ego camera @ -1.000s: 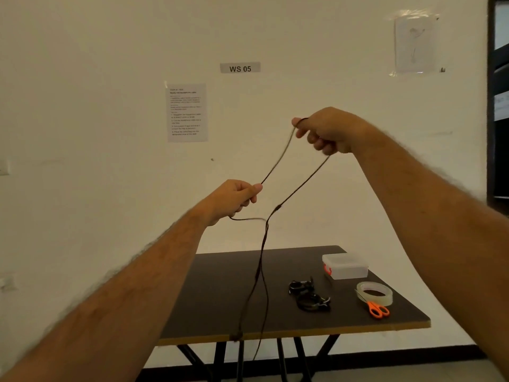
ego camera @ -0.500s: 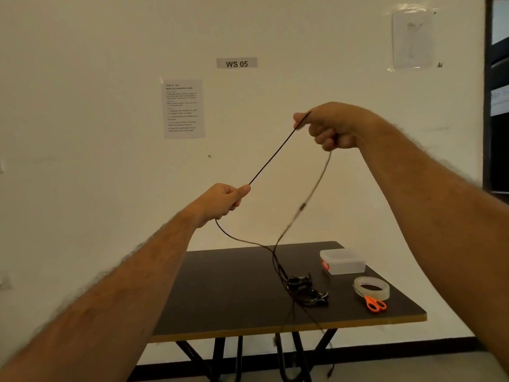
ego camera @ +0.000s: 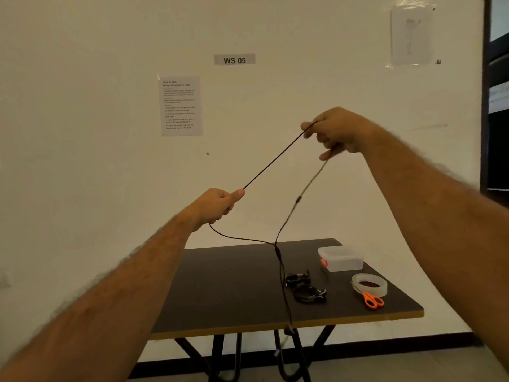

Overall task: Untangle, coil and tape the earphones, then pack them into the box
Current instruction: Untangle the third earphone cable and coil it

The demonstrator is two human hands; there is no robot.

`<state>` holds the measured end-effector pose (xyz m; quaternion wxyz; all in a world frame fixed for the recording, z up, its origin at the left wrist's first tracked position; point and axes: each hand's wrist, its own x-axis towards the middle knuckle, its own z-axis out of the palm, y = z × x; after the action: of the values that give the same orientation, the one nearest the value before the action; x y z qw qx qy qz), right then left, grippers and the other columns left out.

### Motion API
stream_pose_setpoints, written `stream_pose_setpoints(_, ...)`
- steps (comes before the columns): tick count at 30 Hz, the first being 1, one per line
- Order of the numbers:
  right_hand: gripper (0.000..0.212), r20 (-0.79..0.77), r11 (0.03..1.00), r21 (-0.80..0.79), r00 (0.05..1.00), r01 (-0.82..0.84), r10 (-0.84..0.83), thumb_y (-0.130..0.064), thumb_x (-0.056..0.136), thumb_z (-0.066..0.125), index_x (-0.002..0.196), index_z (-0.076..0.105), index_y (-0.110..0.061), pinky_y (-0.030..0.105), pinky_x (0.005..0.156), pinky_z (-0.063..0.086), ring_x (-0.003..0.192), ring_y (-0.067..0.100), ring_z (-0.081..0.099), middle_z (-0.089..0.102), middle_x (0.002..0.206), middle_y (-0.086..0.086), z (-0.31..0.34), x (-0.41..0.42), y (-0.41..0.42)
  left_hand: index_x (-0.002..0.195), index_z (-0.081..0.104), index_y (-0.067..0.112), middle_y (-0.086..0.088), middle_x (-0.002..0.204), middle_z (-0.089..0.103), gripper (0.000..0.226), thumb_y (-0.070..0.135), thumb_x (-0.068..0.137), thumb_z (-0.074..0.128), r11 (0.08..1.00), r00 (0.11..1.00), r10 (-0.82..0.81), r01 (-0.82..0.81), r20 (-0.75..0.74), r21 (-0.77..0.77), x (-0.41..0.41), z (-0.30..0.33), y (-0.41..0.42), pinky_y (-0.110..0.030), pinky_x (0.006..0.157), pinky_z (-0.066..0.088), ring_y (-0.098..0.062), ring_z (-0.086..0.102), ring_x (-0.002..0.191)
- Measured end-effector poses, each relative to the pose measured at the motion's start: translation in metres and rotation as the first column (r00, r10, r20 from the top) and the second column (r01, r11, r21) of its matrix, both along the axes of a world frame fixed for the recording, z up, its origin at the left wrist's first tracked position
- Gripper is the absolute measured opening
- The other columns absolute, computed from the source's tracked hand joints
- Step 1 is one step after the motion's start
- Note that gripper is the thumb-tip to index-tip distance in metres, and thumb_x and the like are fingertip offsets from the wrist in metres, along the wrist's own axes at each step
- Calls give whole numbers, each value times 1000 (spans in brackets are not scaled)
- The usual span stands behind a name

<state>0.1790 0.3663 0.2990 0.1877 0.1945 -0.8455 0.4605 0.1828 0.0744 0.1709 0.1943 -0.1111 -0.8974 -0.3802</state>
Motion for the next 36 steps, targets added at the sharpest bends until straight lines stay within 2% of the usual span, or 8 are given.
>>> stream_pose_setpoints(2, 31, 85, 995, 81, 995, -64, 57, -30, 92, 67, 103, 68, -2, 22, 43, 34, 48, 11, 27, 42, 52, -7, -1, -1, 2, 63, 44, 14, 0, 61, 42, 54, 57, 95, 48, 1000, 1000, 5, -5, 4, -6, -1, -1, -3, -22, 49, 32, -12, 31, 53)
stream_pose_setpoints(5, 35, -327, 831, 445, 925, 332, -195, -40, 79, 79, 89, 72, -8, 24, 54, 35, 62, 17, 51, 56, 69, 0, -1, -6, 6, 62, 43, 14, 0, 61, 43, 55, 59, 94, 49, 1000, 1000, 27, -26, 8, -5, -4, -6, -10, -22, 51, 33, -12, 31, 53)
stream_pose_setpoints(8, 33, -652, 699, 295, 672, 651, -351, -49, 84, 71, 84, 69, -16, 30, 67, 41, 82, 24, 59, 64, 81, 1, -5, -3, 6, 61, 42, 15, 2, 59, 41, 55, 59, 93, 50, 999, 999, 37, -37, 19, 4, -5, -12, -13, -22, 52, 33, -12, 31, 52)
stream_pose_setpoints(14, 41, 168, 959, -277, 979, -64, 114, -51, 94, 57, 91, 64, -11, 35, 64, 56, 39, 8, 28, 35, 54, -6, 0, -4, 10, 60, 43, 16, 3, 57, 41, 57, 62, 93, 47, 999, 997, 45, -43, 55, -32, -7, -19, -14, -22, 52, 31, -12, 30, 51)
stream_pose_setpoints(19, 48, -439, 969, 11, 872, 246, -216, -54, 78, 76, 77, 67, -7, 27, 60, 39, 55, 14, 44, 48, 59, 0, 0, -16, 11, 60, 44, 17, 4, 58, 40, 57, 62, 94, 45, 998, 993, 64, -63, 98, -15, -11, -28, -19, -22, 49, 28, -11, 28, 50)
stream_pose_setpoints(23, 30, -516, 942, 212, 848, 260, -118, -38, 75, 83, 81, 71, -11, 24, 57, 37, 59, 8, 46, 52, 64, -6, 3, -10, 9, 63, 45, 16, 3, 60, 41, 56, 61, 96, 43, 998, 993, 52, -49, 103, -30, -12, -32, -16, -21, 48, 28, -11, 28, 52)
stream_pose_setpoints(29, 20, -15, 896, 443, 1000, -3, 11, -15, 83, 77, 100, 72, -7, 27, 51, 51, 49, 12, 48, 57, 66, 5, -6, -4, 4, 74, 50, 16, 7, 58, 38, 48, 54, 101, 38, 987, 996, -50, 38, 74, 156, -7, -19, -3, -21, 46, 23, -9, 26, 51)
stream_pose_setpoints(36, 62, 448, 737, 592, 893, -327, 37, -20, 81, 77, 136, 49, -21, 52, 105, 45, 96, 21, 69, 71, 112, 7, -36, -8, -9, 84, 55, 16, 9, 56, 36, 39, 44, 105, 37, 952, 973, -227, 231, -43, 199, 7, 15, 47, -21, 45, 22, -8, 26, 49)
